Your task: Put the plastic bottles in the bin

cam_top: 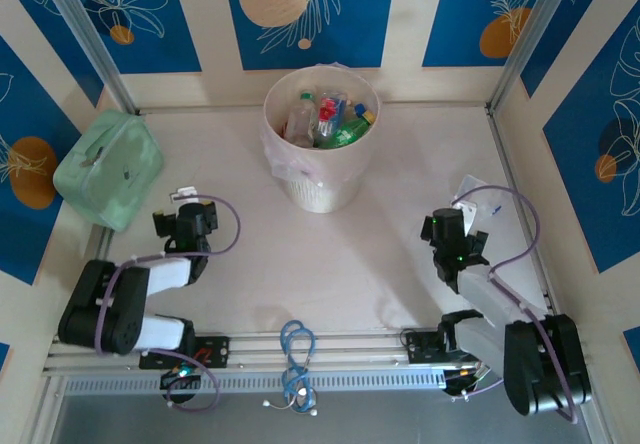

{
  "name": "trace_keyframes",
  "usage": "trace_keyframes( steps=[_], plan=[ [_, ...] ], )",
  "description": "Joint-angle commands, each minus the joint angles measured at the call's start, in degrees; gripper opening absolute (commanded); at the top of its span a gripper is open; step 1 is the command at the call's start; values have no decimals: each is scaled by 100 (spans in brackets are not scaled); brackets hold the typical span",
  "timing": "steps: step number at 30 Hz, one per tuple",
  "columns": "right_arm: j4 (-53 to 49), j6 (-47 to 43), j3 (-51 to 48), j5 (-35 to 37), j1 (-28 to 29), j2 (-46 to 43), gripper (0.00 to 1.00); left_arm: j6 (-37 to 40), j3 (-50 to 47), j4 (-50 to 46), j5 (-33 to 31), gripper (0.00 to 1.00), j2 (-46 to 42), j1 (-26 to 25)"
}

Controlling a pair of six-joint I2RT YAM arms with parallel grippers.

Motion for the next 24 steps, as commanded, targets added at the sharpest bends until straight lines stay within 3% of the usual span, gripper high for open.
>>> trace_keyframes(
  steps=[1,4,6,7,8,9,10,11,13,14,16,17,24],
  plan=[
    [2430,-891,-172,-1389,-393,236,99,200,14,1655,571,100,462,274],
    [3367,-472,-250,-2639,-1121,713,99,149,280,1105,1380,100,520,520],
    [3858,-434,-118,-2924,-1227,1266,99,342,335,1082,2095,100,644,529],
    [3423,-394,193,-3186,-1249,1406,99,423,313,1213,2336,100,874,530],
    [3655,-425,338,-3438,-1207,1732,99,548,173,2151,2295,100,1232,514],
    [4213,-618,314,-3698,-1102,2181,99,387,179,1680,2363,100,965,559],
    [4548,-818,334,-3683,-944,2614,99,360,250,1307,2339,100,866,574],
    [5145,-1036,362,-3401,-666,3062,99,453,183,1858,2298,100,1109,553],
    [3990,-1017,650,-3375,-680,2743,99,412,230,1514,2316,100,955,547],
    [4540,-913,578,-3365,-732,2957,99,464,248,1594,2278,100,1002,528],
    [3974,-914,691,-3375,-748,2798,99,513,250,1643,2186,100,1032,462],
    [4362,-934,605,-3358,-736,2900,99,549,256,1647,2182,100,1042,444],
    [4136,-1003,646,-3257,-652,2828,99,876,181,1842,2407,100,1067,258]
  ],
)
